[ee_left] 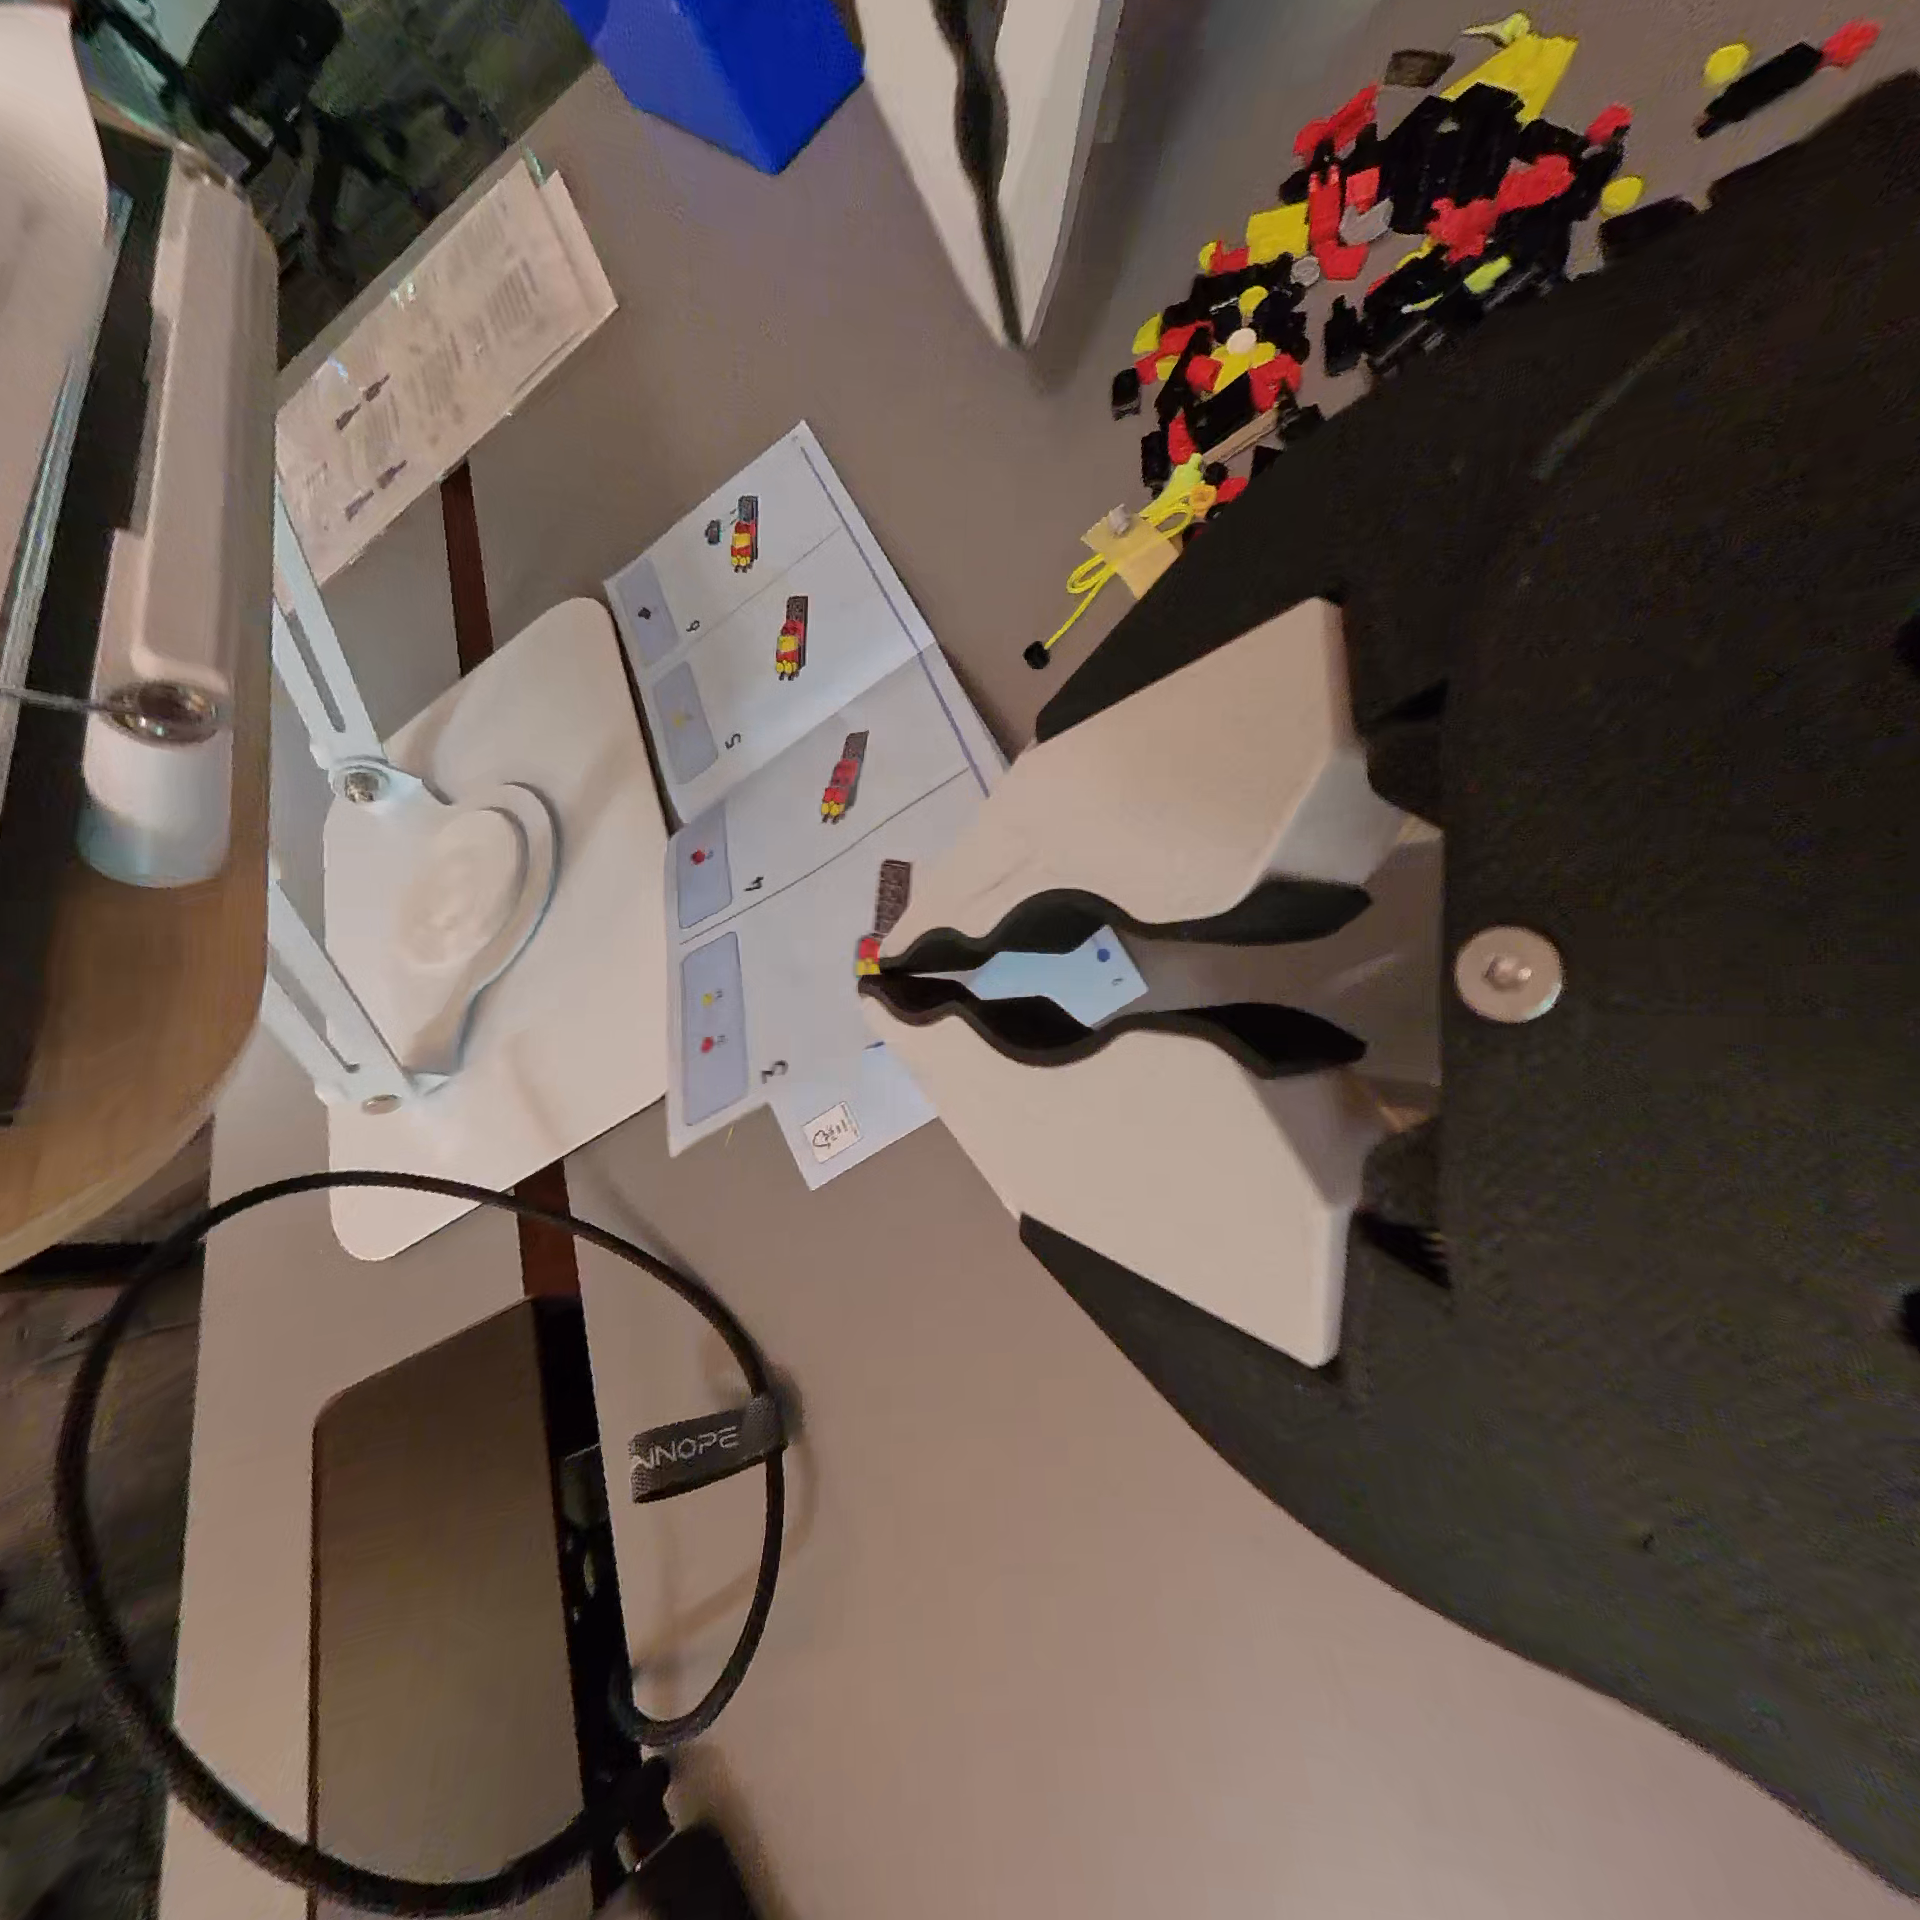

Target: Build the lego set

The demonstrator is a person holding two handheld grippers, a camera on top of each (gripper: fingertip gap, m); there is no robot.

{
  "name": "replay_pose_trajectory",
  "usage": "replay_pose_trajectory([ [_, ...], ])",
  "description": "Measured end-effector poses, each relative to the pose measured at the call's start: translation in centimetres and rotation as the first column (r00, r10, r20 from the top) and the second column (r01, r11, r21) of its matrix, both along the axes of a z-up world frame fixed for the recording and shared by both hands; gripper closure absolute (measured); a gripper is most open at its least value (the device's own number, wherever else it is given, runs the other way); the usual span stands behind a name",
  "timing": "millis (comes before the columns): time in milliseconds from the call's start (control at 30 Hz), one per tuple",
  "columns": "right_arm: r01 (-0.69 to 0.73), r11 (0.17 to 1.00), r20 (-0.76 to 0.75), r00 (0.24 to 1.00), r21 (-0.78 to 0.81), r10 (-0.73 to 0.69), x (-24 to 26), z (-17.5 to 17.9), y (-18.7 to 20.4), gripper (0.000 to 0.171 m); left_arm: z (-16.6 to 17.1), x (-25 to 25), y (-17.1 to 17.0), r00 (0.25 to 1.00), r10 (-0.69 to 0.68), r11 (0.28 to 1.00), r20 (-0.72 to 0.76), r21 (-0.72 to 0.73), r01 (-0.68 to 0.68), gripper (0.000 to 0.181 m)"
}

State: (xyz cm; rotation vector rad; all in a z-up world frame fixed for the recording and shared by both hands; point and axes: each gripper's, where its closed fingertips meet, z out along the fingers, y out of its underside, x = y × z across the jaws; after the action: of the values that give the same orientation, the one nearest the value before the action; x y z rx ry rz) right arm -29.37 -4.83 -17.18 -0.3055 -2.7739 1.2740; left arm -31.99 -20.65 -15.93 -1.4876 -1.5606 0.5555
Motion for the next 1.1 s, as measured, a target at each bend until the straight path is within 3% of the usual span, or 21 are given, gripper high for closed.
replay_pose_trajectory([
  [33, 0.007, 1.0, -0.009, 1.0, -0.003, -0.007, 0.7, 0.2, 0.9, 0.171, -0.1, 0.3, 0.3, 1.0, -0.011, 1.0, -0.002, -0.004, 0.011, 0.181],
  [200, 0.057, 0.996, -0.065, 0.996, -0.063, -0.061, 2.1, 1.3, 3.8, 0.171, -1.9, 0.9, 2.1, 0.997, -0.043, 0.999, 0.058, -0.018, 0.044, 0.181],
  [333, 0.048, 0.996, -0.081, 0.995, -0.079, -0.055, 2.3, 2.5, 3.6, 0.171, -5.9, 1.9, 1.0, 0.967, 0.013, 0.98, 0.254, -0.194, 0.037, 0.181],
  [767, 0.043, 0.993, -0.1, 0.993, -0.111, -0.054, 2.7, 3.1, 2.8, 0.163, -2.6, 1.3, 1.3, 0.996, 0.03, 0.991, 0.082, -0.129, -0.02, 0.181],
  [1100, 0.073, 0.985, -0.067, 0.994, -0.158, -0.084, 3.6, 3.5, 3.9, 0.159, -0.6, 1.6, -1.2, 0.992, 0.127, 0.99, -0.006, -0.062, -0.127, 0.181],
])
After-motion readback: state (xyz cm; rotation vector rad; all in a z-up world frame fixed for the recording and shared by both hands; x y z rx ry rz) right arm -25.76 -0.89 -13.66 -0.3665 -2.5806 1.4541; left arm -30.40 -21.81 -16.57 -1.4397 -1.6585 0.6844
